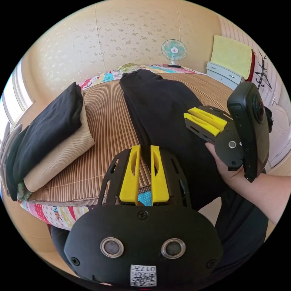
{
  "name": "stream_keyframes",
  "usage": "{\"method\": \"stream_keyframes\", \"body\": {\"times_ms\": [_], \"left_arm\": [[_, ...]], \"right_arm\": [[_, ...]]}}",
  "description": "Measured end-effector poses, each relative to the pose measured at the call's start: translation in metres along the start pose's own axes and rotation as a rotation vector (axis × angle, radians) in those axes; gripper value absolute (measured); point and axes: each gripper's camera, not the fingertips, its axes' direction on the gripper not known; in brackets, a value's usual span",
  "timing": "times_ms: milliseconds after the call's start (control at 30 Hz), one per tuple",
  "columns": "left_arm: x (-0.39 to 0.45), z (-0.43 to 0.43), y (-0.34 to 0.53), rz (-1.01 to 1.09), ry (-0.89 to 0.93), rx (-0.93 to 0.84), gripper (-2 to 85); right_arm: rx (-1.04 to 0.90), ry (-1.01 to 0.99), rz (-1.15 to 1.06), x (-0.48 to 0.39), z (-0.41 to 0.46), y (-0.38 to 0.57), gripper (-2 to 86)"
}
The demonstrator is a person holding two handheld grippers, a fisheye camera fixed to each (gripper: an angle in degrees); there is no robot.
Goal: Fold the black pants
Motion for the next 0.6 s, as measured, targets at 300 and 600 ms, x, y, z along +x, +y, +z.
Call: {"method": "stream_keyframes", "body": {"times_ms": [300, 600], "left_arm": [[-0.031, 0.001, -0.01, 0.001, 0.004, -0.003, 6.4], [-0.053, -0.004, -0.02, 0.011, -0.005, -0.001, 6.4]], "right_arm": [[0.002, 0.026, -0.013, 0.009, 0.012, 0.011, 4.9], [0.003, 0.048, -0.023, 0.019, 0.02, 0.017, 4.6]]}}
